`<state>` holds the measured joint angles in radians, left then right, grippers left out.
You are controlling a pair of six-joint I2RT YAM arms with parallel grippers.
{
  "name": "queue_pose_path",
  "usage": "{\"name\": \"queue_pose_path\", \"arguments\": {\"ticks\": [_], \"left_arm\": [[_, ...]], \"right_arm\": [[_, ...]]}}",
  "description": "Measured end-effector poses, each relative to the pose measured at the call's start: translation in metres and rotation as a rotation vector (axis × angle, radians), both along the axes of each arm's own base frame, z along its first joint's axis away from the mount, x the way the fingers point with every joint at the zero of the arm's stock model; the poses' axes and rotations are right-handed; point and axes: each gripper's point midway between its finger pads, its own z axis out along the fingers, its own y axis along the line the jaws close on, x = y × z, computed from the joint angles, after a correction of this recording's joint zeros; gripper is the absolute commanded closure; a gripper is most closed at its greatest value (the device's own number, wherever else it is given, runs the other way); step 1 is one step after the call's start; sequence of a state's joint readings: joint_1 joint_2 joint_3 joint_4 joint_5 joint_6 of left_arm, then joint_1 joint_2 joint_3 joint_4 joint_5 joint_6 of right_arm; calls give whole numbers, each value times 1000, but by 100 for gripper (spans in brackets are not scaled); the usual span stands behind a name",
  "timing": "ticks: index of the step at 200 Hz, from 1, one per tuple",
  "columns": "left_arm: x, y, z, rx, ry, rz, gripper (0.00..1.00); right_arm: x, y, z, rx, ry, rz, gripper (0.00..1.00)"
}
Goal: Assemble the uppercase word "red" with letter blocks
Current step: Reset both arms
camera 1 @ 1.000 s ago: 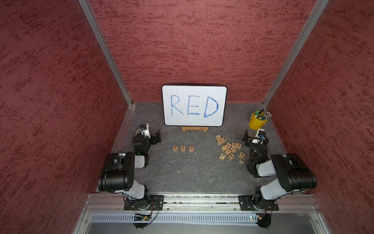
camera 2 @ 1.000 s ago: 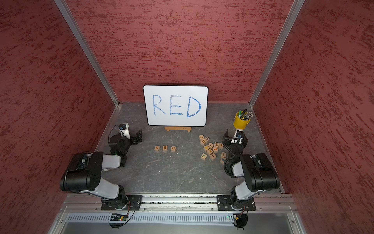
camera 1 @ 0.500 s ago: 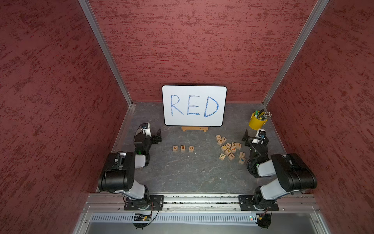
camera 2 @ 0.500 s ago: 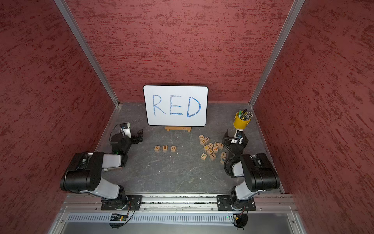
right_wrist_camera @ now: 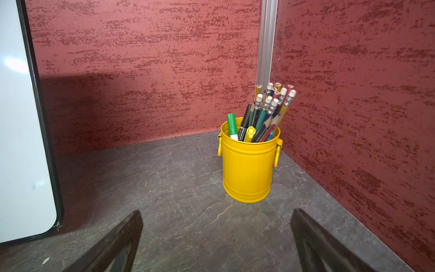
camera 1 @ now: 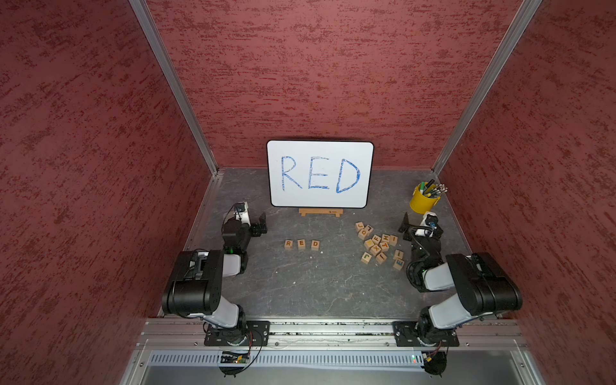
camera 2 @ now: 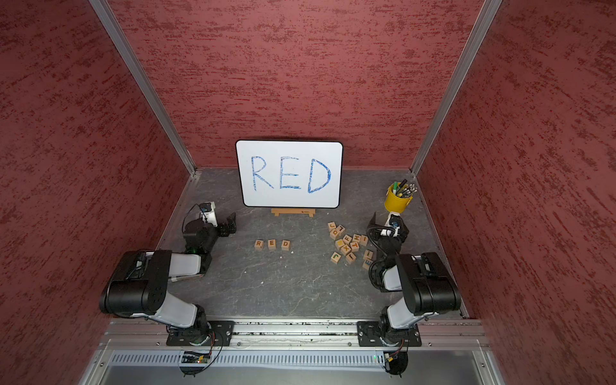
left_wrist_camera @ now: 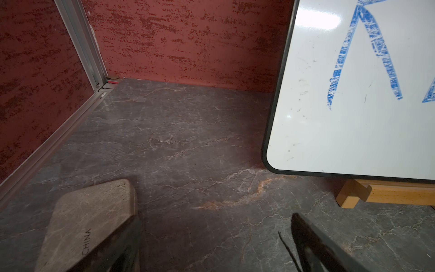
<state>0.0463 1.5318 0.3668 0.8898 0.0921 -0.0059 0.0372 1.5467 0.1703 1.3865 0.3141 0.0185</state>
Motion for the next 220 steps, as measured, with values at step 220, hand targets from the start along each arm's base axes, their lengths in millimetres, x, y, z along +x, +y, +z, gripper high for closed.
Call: {"name": "queue_pose_path", "arguments": {"ticks": [220], "left_arm": [[0, 2, 0, 7, 0, 13, 0]], "right_arm": [[0, 0, 0, 0, 0, 1, 1]]}}
